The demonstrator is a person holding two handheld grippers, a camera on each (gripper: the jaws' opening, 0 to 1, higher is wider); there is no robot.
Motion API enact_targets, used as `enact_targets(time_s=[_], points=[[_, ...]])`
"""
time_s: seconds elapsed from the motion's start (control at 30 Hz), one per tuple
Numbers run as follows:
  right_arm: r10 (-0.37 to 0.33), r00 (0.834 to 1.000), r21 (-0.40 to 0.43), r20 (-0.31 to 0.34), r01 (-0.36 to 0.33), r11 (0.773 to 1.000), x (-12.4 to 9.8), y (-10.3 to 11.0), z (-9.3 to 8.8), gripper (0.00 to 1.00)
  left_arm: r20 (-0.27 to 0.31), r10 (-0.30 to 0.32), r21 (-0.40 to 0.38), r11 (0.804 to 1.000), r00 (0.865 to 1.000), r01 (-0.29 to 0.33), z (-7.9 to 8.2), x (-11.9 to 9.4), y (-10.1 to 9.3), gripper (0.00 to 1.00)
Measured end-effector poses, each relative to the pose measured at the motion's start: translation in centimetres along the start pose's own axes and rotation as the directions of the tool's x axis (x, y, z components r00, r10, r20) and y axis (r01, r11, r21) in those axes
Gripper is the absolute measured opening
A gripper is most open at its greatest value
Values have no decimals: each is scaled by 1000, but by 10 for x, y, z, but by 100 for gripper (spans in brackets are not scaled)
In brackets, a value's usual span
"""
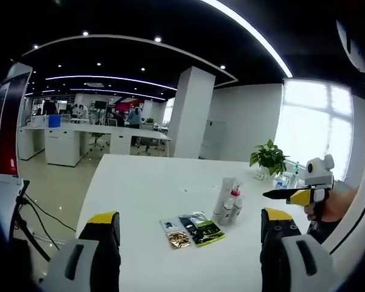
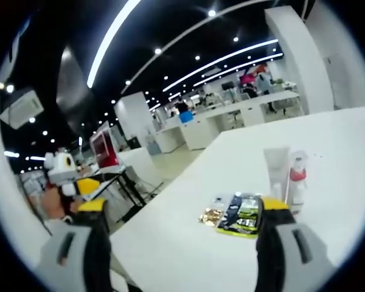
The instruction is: Arrange the skincare products in the storage area until every visible bottle or jar stands upright without overlapping.
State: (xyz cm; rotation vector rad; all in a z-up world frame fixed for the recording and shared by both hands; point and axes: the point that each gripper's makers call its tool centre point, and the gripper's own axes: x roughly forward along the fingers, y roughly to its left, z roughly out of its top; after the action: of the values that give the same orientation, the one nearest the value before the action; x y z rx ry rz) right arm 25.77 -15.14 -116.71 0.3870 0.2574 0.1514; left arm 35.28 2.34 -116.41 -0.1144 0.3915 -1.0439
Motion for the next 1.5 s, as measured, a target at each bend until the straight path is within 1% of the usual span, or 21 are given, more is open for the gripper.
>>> enact_targets(time_s=[0.1,0.27,0.37,0.43,0.5,0.63,0.7,0.8,0.9,0.93,1.0,1.13,1.23,1.4,1.5], points=[[11,1000,-7,9,-11,1000,1,4,3,99,1,7,4,1000,1000,-7,1,-3,0,99],[18,1000,0,-7,-18,1000,5,4,-4,99,-13,20,16,1000,1000,-20,-3,-7,3,100],[32,999,15,-26,-32,999,9,8,-7,99,-12,43,5,999,999,-43,-4,-11,6,100],[47,998,13,-29,-46,999,10,13,-7,99,0,54,3,999,999,-54,-2,-16,5,100],[74,996,-16,-59,-75,997,13,20,-11,99,13,61,1,998,998,-61,-2,-19,5,100],[86,995,-22,-58,-87,996,17,22,-9,99,16,79,-7,997,997,-79,-6,-21,9,100],[87,994,-21,-63,-88,996,19,22,-9,99,11,83,-17,996,996,-83,-7,-21,10,100],[90,994,-27,-61,-92,995,19,23,-8,99,30,78,-3,997,997,-78,-2,-23,8,100],[92,994,-31,-66,-94,995,21,24,-10,99,25,83,1,997,996,-83,-4,-23,11,100],[89,993,-28,-72,-91,995,21,23,-11,99,21,90,-10,996,996,-89,-9,-24,21,100],[89,993,-24,-73,-90,996,21,23,-11,99,25,96,-26,995,995,-95,-9,-25,25,100],[90,993,-36,-79,-93,995,21,25,-11,99,43,88,-23,996,995,-87,-8,-24,24,100],[81,993,-27,-82,-83,996,23,22,-13,99,30,93,-27,995,995,-92,-14,-21,29,100],[88,993,-35,-82,-91,995,24,25,-10,99,49,91,-41,995,995,-89,-11,-20,28,100],[80,993,-38,-89,-84,996,24,22,-13,99,43,87,-36,996,995,-86,-14,-17,30,100]])
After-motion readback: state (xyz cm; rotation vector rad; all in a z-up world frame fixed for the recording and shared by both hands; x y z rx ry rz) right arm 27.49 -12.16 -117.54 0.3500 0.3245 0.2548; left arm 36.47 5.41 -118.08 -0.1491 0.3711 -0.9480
